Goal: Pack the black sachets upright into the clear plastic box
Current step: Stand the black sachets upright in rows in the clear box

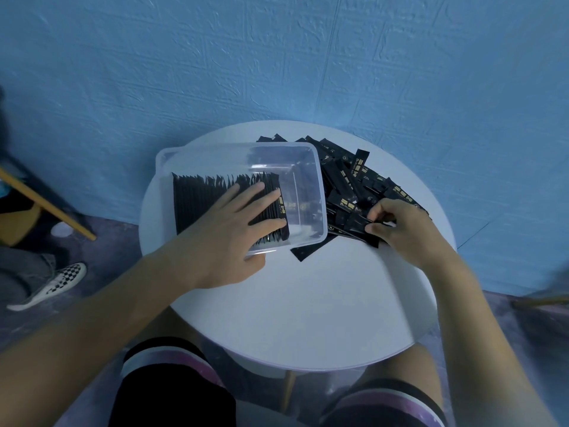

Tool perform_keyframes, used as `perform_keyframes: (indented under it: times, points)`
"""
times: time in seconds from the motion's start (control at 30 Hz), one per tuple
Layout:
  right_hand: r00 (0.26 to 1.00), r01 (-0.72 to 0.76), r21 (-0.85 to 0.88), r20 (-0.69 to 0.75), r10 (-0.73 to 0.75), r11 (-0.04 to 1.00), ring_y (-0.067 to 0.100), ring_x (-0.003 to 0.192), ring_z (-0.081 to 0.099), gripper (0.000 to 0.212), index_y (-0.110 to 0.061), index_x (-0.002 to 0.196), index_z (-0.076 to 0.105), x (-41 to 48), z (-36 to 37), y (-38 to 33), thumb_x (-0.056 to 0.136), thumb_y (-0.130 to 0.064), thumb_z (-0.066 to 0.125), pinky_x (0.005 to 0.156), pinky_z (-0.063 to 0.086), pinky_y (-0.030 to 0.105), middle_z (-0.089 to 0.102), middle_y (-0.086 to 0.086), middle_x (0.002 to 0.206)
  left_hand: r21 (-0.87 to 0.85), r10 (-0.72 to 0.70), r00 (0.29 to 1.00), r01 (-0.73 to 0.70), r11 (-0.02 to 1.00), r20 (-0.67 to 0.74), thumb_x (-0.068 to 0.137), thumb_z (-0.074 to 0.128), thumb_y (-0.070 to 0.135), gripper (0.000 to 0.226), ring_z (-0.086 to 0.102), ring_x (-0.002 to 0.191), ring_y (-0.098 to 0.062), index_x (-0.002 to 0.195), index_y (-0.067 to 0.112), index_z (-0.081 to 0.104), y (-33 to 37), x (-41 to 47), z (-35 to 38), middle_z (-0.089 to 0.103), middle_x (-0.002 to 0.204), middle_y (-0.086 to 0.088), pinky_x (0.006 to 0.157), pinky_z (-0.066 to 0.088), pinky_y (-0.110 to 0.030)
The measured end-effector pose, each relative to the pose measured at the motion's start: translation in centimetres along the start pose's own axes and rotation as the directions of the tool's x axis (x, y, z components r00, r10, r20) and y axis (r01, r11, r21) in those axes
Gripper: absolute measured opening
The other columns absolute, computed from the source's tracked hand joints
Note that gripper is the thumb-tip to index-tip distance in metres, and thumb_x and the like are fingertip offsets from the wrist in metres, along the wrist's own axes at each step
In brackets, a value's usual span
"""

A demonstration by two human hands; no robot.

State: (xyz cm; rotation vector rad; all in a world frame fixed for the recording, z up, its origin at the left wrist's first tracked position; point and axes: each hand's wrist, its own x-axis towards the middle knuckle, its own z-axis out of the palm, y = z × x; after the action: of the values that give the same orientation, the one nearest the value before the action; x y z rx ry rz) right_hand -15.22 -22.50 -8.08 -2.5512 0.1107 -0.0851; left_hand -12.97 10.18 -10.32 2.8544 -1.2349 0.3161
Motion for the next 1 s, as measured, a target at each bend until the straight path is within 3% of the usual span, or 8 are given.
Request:
perform_keyframes:
  times: [0.1,0.27,0.33,0.43,0.5,0.57,0.7,1.0]
  points:
    - [1.000,0.010,0.053,0.016,-0.011,0.999,0.020,0.084,0.061,0.020,-0.030,0.087,0.061,-0.3,0.2,-0.4,0.088,-0.015,0.074,0.076,0.047,0.033,0.066,-0.001,0.087,-0.002,0.008,1.000,-0.008,1.000,-0.005,0.088,0.038,0.049,0.064,0.003,0.155,-0.025,0.148,0.031,0.046,0.1,0.1,0.0,0.016,0.167,-0.002,0.125,0.002,-0.048]
    - [1.000,0.012,0.037,0.010,-0.012,0.999,0.013,0.062,0.054,0.012,-0.029,0.087,0.065,-0.7,-0.2,-1.3,0.092,-0.019,0.070,0.060,0.042,0.023,0.064,-0.004,0.077,-0.004,0.005,1.000,-0.005,1.000,-0.015,0.088,0.036,0.049,0.064,0.003,0.155,-0.026,0.148,0.030,0.046,0.2,0.0,-0.1,0.015,0.168,-0.003,0.125,-0.002,-0.046]
    - [0.998,0.040,0.169,-0.050,-0.032,0.985,0.009,0.053,0.046,0.011,-0.020,0.083,0.062,-1.2,-1.0,-2.7,0.092,-0.019,0.069,0.056,0.040,0.024,0.055,-0.009,0.064,-0.003,0.005,1.000,-0.005,1.000,-0.014,0.088,0.037,0.049,0.064,0.003,0.155,-0.025,0.148,0.031,0.045,0.2,0.0,0.1,0.015,0.168,-0.003,0.125,0.000,-0.047]
    - [0.977,0.192,0.510,-0.175,-0.118,0.839,0.014,0.062,0.043,0.021,-0.003,0.085,0.054,-2.6,-2.1,-6.7,0.092,-0.016,0.069,0.059,0.038,0.031,0.049,0.012,0.069,0.003,0.007,1.000,-0.007,1.000,-0.022,0.087,0.038,0.049,0.063,0.005,0.155,-0.026,0.147,0.030,0.047,0.3,0.0,0.3,0.018,0.167,-0.003,0.125,0.003,-0.049]
    - [0.949,0.287,0.533,-0.274,-0.159,0.796,0.015,0.064,0.044,0.020,-0.010,0.080,0.054,-3.1,-1.5,-9.7,0.091,-0.018,0.068,0.062,0.038,0.030,0.051,0.006,0.070,0.009,0.000,1.000,0.000,1.000,-0.016,0.087,0.036,0.049,0.064,0.005,0.155,-0.027,0.147,0.030,0.047,0.2,0.1,0.3,0.018,0.167,-0.003,0.125,0.005,-0.051]
    - [0.927,0.296,0.393,-0.338,-0.163,0.871,0.012,0.062,0.050,0.018,-0.022,0.079,0.053,-2.9,0.6,-11.9,0.091,-0.025,0.067,0.062,0.041,0.029,0.055,-0.013,0.067,0.009,-0.006,1.000,0.006,1.000,-0.016,0.086,0.035,0.050,0.065,0.006,0.155,-0.028,0.146,0.029,0.049,0.2,0.2,0.3,0.018,0.167,-0.004,0.125,0.008,-0.053]
    - [0.904,0.168,-0.136,-0.374,-0.208,0.976,0.035,0.081,0.065,0.016,-0.020,0.099,0.053,-2.1,5.5,-13.8,0.097,-0.037,0.054,0.062,0.042,0.037,0.071,-0.002,0.085,0.005,-0.011,0.999,0.011,1.000,-0.030,0.085,0.036,0.047,0.064,0.011,0.154,-0.031,0.145,0.030,0.049,0.3,0.1,0.5,0.021,0.166,-0.005,0.124,0.011,-0.055]
    - [0.988,0.013,-0.272,-0.143,-0.054,0.962,0.040,0.091,0.061,0.024,-0.015,0.107,0.063,-1.3,6.6,-13.3,0.096,-0.036,0.058,0.065,0.036,0.036,0.060,0.013,0.088,0.009,0.018,0.995,-0.017,1.000,-0.099,0.085,0.042,0.038,0.059,0.021,0.152,-0.034,0.141,0.025,0.055,0.9,-0.1,0.9,0.033,0.161,-0.010,0.122,0.016,-0.058]
